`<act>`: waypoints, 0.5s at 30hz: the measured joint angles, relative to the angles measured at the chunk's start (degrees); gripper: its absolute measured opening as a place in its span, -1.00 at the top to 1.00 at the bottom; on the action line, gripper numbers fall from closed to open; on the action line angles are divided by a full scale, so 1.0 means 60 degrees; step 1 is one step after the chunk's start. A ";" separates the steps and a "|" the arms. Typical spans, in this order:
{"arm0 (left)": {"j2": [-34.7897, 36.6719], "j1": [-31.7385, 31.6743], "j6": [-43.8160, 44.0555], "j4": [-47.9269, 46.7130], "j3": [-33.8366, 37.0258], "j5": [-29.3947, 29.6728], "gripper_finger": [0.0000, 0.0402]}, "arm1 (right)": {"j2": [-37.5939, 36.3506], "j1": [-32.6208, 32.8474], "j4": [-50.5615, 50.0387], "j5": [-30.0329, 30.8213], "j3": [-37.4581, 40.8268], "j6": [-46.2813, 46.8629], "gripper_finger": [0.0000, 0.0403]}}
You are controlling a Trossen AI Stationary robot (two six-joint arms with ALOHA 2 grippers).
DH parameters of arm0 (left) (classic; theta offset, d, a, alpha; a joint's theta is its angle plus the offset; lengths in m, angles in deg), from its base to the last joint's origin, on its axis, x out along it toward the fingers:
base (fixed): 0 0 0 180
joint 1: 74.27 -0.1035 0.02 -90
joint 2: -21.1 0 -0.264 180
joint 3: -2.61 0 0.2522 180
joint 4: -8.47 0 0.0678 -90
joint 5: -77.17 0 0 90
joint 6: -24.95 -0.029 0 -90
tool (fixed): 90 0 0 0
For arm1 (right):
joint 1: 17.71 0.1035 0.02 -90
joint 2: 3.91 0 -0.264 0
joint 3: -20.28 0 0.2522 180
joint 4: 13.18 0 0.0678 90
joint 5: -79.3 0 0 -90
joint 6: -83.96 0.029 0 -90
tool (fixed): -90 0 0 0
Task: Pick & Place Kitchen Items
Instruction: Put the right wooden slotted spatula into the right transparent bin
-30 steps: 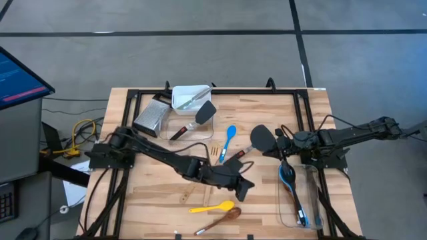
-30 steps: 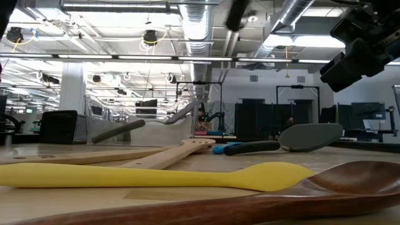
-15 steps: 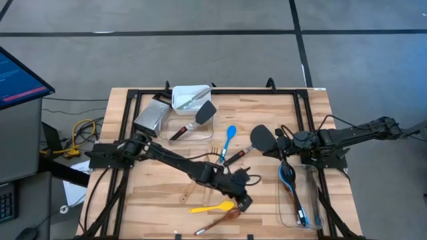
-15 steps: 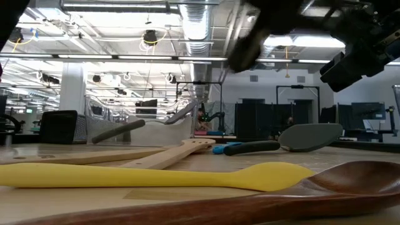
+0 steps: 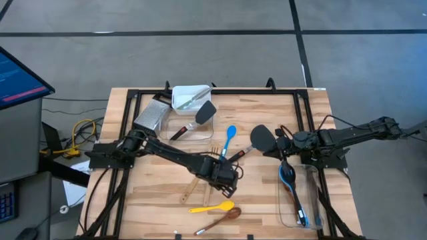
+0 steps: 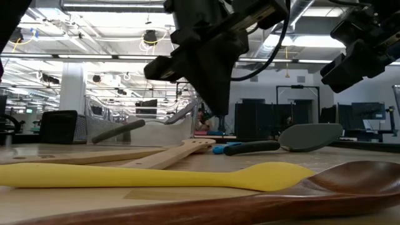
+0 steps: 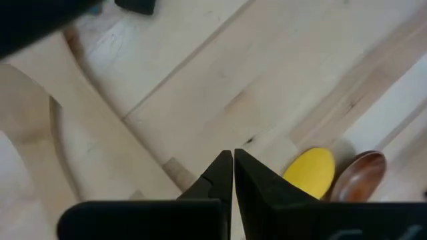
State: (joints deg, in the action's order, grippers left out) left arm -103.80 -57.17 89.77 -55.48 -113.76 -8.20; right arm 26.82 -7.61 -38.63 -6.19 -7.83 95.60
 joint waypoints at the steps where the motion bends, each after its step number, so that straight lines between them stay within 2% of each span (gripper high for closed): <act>1: -0.0003 0.0000 -0.0003 0.0003 0.0028 0.0002 0.99 | 0.0001 -0.0002 -0.0017 0.0001 0.0000 -0.0004 1.00; 8: -0.0001 0.0000 -0.0234 -0.0038 0.0041 0.0003 0.93 | 0.0002 -0.0002 -0.0046 0.0004 0.0000 -0.0031 1.00; 15: 0.0000 0.0000 -0.0257 -0.0071 0.0044 0.0285 0.64 | 0.0002 0.0002 -0.0058 0.0004 0.0000 -0.0029 1.00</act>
State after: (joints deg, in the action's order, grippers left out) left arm -103.80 -57.17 88.22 -55.90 -113.49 -6.49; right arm 26.83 -7.61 -38.98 -6.16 -7.83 95.42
